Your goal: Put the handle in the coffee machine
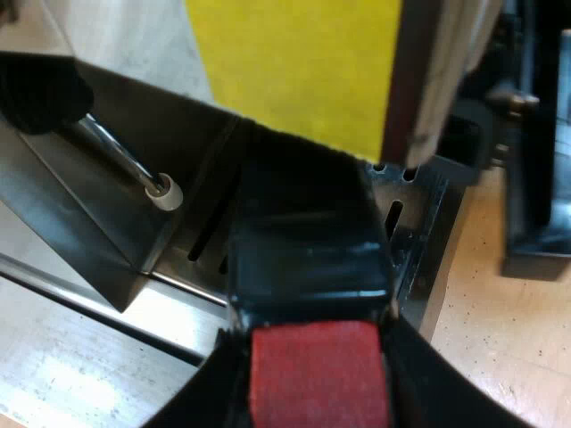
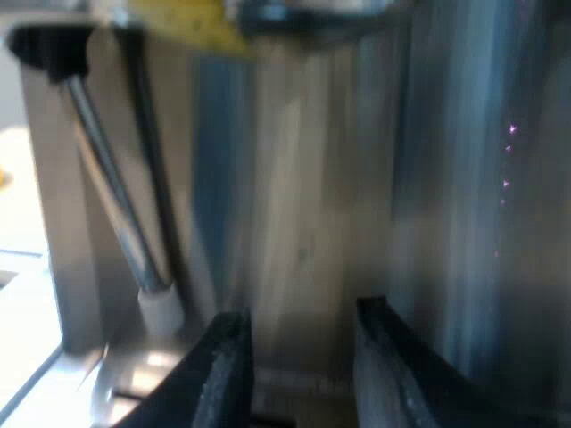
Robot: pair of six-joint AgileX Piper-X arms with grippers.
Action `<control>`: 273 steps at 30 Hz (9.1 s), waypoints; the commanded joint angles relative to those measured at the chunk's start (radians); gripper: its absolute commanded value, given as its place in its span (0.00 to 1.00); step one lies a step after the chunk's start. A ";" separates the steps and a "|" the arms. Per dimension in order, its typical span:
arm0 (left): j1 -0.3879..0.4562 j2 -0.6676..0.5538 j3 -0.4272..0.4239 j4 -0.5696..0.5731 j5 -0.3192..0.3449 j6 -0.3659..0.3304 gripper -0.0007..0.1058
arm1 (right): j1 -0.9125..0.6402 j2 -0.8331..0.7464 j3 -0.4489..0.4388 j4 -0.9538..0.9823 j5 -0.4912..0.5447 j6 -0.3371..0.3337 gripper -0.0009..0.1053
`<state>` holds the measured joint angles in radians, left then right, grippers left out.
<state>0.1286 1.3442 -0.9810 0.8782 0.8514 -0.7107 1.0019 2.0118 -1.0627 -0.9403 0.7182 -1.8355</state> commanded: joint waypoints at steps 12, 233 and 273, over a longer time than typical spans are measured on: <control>0.003 -0.039 -0.015 -0.015 0.158 0.012 0.01 | -0.036 0.007 -0.111 -0.036 -0.004 -0.033 0.30; -0.606 -0.239 0.088 -0.083 -0.196 -0.587 0.01 | 0.147 -1.104 0.311 1.035 -0.213 0.110 0.29; -0.113 -0.571 0.035 0.025 -0.448 -0.786 0.84 | 0.032 -1.127 0.234 1.189 -0.515 0.281 0.73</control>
<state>0.0121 0.7987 -0.9266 0.9437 0.4361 -1.4561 1.0677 0.8925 -0.7964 0.2037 0.3122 -1.6005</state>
